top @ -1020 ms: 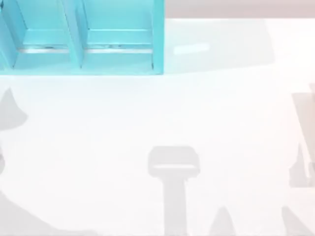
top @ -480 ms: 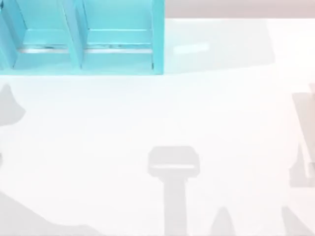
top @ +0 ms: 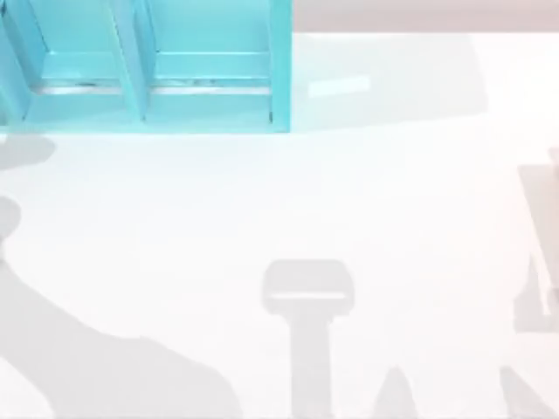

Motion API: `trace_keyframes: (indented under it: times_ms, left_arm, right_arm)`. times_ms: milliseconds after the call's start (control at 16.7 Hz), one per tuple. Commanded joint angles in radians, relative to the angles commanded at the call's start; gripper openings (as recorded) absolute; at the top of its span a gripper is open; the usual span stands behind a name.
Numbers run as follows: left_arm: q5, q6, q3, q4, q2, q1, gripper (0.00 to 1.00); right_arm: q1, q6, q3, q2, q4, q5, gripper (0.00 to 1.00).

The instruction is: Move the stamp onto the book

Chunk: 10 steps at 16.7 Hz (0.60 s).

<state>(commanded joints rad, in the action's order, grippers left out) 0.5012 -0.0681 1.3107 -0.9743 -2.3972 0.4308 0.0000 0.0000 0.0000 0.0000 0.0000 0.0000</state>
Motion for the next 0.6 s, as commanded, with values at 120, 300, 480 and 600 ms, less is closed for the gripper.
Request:
trace_keyframes:
  times_ms: [120,300,480,600]
  left_arm:
    - [-0.016,0.002,0.054,0.026,-0.027,-0.016,1.00]
    - [-0.020,0.003,0.067,0.033,-0.034,-0.021,1.00]
    - [-0.020,0.003,0.067,0.033,-0.034,-0.021,0.92]
    - [-0.020,0.003,0.067,0.033,-0.034,-0.021,0.77]
  right_arm:
    - [0.000,0.000,0.000,0.000,0.000,0.000,1.00]
    - [0.000,0.000,0.000,0.000,0.000,0.000,1.00]
    - [0.000,0.000,0.000,0.000,0.000,0.000,1.00]
    - [0.000,0.000,0.000,0.000,0.000,0.000,1.00]
